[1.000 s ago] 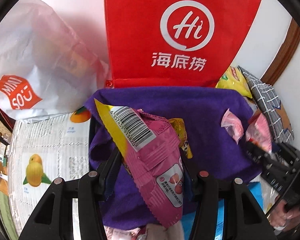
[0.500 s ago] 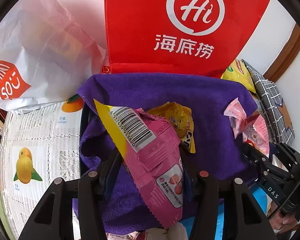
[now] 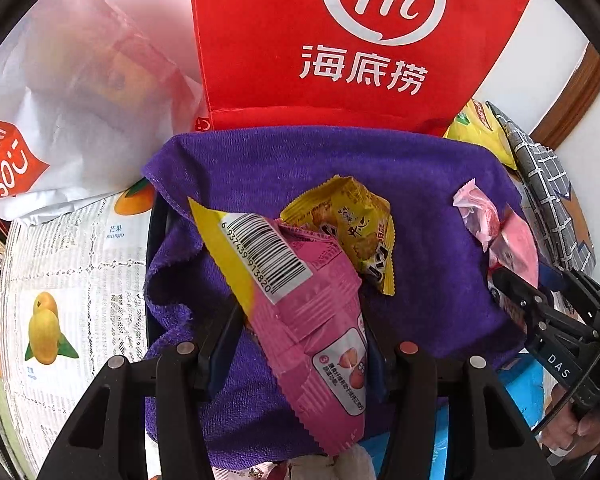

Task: Organize snacks
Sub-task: 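Open the right tool over the towel while the left tool releases the barcode bag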

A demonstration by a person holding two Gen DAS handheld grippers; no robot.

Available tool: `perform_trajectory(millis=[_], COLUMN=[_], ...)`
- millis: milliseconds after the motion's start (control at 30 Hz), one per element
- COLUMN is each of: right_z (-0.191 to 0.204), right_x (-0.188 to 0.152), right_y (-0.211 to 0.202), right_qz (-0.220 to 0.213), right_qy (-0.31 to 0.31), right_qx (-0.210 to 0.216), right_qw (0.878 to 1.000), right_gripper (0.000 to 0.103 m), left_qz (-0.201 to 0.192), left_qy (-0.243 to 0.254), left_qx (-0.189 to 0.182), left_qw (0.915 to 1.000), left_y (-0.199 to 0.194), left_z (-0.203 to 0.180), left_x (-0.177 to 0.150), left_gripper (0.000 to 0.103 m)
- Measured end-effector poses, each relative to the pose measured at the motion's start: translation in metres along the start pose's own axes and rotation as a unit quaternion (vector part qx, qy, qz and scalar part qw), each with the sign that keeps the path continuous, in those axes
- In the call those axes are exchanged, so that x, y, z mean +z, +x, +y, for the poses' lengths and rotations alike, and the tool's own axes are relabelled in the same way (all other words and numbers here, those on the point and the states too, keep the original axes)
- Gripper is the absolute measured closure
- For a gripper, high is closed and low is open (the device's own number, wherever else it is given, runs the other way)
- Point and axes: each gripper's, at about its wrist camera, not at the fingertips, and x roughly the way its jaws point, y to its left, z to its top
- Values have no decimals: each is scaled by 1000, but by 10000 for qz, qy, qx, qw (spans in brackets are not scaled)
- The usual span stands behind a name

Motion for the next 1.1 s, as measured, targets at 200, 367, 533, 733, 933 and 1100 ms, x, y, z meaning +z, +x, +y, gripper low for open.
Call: perform_trajectory(millis=[200, 367, 533, 733, 933, 1100], right_z=[0, -1, 1, 1, 1, -2], right_x=[3, 7, 8, 6, 2, -3], right_y=[-7, -19, -30, -47, -75, -94], right_qz=[-62, -191, -237, -254, -402, -390], right_qy=[-17, 42, 38, 59, 150, 291], right_qx=[-41, -20, -89, -146, -166, -113], right_qw=[10000, 9998, 9997, 9996, 9989, 9988], right_gripper=[40, 32, 31, 24, 24, 23], left_qz=[-26, -134, -254, -471, -681, -853], left_qy=[19, 77, 68, 80, 41, 42], left_qx=[31, 57, 91, 214, 257, 311], left_qw=[10000, 9999, 9996, 9986, 9973, 9959], left_y=[-2, -12, -26, -48, -70, -87], left_z=[-1, -2, -1, -2, -5, -8], left_x=[-1, -2, -3, -4, -10, -23], left_gripper=[51, 44, 36, 28, 27, 27])
